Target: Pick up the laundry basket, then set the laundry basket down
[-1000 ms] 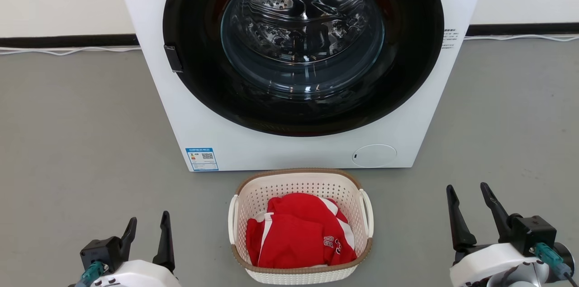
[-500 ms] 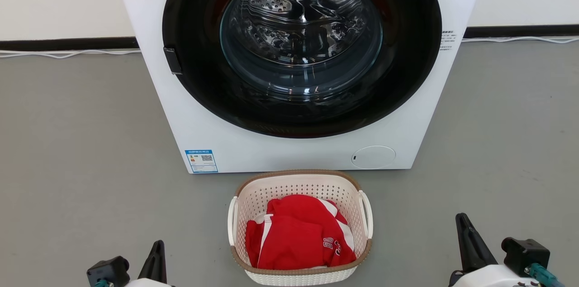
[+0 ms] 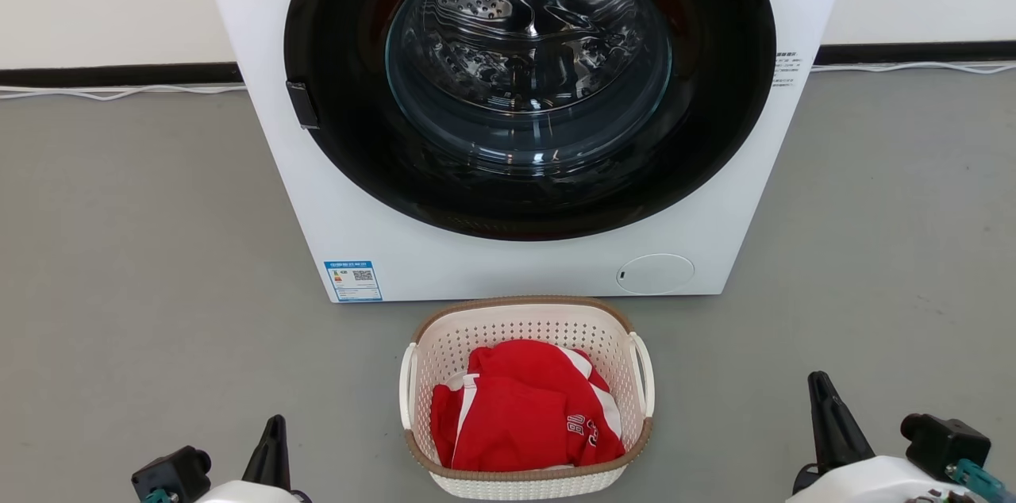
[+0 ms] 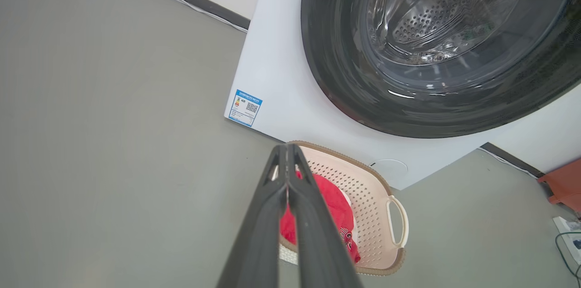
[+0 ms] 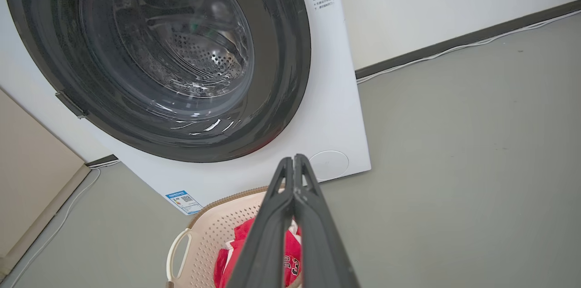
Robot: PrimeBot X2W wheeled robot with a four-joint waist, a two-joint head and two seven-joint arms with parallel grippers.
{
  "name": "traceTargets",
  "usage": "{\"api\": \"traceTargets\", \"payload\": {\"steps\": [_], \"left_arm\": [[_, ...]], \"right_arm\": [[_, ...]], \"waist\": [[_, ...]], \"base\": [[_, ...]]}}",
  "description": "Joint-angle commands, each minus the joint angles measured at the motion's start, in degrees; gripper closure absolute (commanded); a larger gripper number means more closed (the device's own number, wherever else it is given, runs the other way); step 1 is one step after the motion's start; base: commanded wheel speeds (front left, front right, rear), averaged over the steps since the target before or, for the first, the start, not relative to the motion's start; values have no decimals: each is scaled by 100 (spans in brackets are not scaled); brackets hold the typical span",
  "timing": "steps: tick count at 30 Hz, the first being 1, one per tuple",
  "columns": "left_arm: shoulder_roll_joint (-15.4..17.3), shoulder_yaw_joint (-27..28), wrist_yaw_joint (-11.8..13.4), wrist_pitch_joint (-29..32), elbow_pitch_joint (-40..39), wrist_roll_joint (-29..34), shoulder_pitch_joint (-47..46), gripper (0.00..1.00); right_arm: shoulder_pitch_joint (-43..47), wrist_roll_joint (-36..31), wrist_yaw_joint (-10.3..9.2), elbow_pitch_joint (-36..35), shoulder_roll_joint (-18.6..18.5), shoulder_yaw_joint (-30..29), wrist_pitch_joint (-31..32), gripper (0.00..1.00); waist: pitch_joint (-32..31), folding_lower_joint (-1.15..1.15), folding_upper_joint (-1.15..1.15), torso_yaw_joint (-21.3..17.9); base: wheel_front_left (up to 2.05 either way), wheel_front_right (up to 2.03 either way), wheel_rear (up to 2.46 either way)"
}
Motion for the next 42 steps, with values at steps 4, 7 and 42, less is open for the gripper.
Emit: {"api": "traceTargets", "payload": {"steps": [4,7,42], "left_arm": [[30,90,-69,89,-234,-398,-221,100],[29,97,-77,122,-256,-520,-226,100],[6,235,-215,701,-642,-2644,-314,100]], "right_arm": [[-228,457,9,-233,-27,-38,118,100],[-233,595,10,-249,-24,-43,151,100],[-323,3001,21,-525,25,-125,739,100]], "waist": [[3,-1,0,0],[3,-1,0,0],[19,-1,0,0]], "base": [[0,0,0],[0,0,0],[0,0,0]]}}
